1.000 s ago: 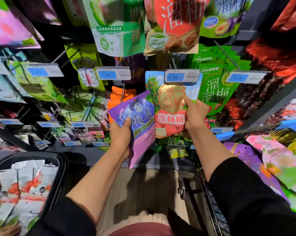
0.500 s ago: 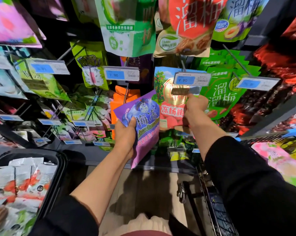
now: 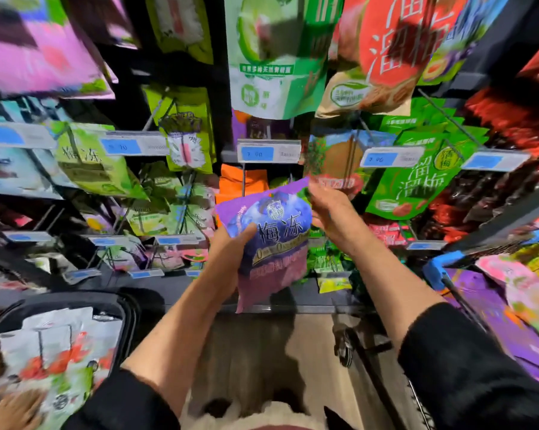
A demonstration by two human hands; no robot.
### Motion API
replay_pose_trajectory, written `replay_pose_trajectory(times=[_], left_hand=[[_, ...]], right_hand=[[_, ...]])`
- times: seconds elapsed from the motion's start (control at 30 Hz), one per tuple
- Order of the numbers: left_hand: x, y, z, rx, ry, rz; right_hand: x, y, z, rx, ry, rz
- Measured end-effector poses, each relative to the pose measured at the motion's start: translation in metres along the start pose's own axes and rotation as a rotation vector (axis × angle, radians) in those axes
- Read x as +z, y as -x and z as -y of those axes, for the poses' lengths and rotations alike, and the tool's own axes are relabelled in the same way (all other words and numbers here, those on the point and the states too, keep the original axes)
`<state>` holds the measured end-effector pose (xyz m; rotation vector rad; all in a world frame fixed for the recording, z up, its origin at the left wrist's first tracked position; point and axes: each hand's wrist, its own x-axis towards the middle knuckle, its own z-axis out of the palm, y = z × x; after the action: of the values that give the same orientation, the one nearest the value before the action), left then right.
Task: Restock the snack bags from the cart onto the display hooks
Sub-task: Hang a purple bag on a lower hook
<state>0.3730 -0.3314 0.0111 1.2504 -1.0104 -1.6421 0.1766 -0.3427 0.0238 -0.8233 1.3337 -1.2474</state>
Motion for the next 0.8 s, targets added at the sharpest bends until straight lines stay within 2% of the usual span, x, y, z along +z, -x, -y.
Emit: replay_pose_trajectory(times=[0.07, 0.13, 0.23, 0.33, 0.53, 0.63, 0.8], left_hand=[[-0.020, 0.002, -0.011, 0.023, 0.035, 0.064], [-0.039, 0.003, -0.024, 0.040, 0.055, 0.118], [-0.071, 0.004, -0.046, 0.064, 0.054, 0.048], [-0.113, 0.003, -0.068, 0.110, 0.005, -0.072], [-0.197, 0.019, -0.130, 0.345, 0.107, -0.061], [-0.226, 0.020, -0.165, 0.478, 0.054, -0.174], [-0.250, 0.012, -0.233, 0.780, -0.015, -0.475]], right_hand=[[0.025, 0.014, 0.022, -0.055, 0.018, 0.165], [0.048, 0.020, 0.042, -0.099, 0.065, 0.220], [0.091, 0.025, 0.065, -0.105, 0.113, 0.298], [0.145, 0.022, 0.080, -0.160, 0.197, 0.311], [0.249, 0.019, 0.116, -0.476, 0.362, 0.309], [0.289, 0.015, 0.135, -0.568, 0.306, 0.285], [0.346, 0.002, 0.181, -0.652, 0.208, 0.192]])
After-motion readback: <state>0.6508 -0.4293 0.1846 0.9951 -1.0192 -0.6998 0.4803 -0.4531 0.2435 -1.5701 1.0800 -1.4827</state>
